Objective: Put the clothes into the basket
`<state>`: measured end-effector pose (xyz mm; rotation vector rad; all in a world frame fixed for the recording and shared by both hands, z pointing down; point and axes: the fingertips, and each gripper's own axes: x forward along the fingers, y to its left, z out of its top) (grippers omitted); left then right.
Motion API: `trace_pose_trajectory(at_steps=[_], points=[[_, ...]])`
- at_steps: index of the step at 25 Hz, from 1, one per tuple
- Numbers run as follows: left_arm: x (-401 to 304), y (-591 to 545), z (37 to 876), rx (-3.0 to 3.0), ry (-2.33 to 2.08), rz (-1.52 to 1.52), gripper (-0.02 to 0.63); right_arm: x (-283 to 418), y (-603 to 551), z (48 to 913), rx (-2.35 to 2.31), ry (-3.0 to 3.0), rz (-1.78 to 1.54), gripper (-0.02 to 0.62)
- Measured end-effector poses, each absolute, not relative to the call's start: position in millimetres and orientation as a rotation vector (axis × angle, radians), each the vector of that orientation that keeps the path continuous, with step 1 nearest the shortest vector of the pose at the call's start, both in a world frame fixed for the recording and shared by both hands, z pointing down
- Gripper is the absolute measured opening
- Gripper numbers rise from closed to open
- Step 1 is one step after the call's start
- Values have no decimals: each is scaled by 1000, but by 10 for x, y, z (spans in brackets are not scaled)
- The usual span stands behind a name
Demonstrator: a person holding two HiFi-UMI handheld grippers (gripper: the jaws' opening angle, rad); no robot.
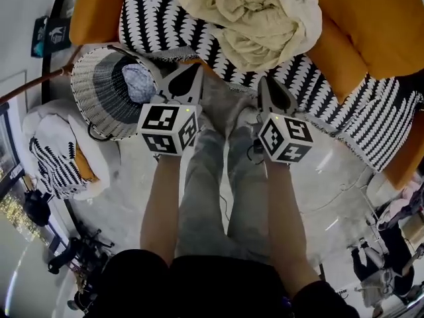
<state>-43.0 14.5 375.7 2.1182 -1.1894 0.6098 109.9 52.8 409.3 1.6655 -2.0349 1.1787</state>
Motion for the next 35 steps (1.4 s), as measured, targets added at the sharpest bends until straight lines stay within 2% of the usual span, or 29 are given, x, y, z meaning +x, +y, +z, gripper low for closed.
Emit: trace_pose_trajectory(at_steps=[9, 12, 13, 15, 17, 26, 35], points=[[-22, -26, 3542, 2144, -1230, 627, 11, 1455, 321, 4025, 1652, -2085, 1191, 33], [-10, -149, 3642, 2148, -1220, 643, 15, 1473, 214, 4110, 1648, -2070, 1223, 161], [-2, -185, 3684, 2144, -1214, 653, 36, 1499, 199, 4139, 1654, -2059, 1233, 167], [32, -266, 3774, 2138, -1200, 685, 139, 1582, 179, 4193, 1676, -2031, 1246, 176], [80, -364, 3859, 2139, -1184, 737, 180, 1679, 156, 4250, 1707, -1992, 1266, 204], [166, -1022, 4198, 2147, -1176, 952, 270, 1961, -150, 4513, 1865, -1803, 1345, 246], [-105, -1810, 4397, 2115, -1270, 1055, 302, 2113, -433, 4846, 1972, -1571, 1403, 273]])
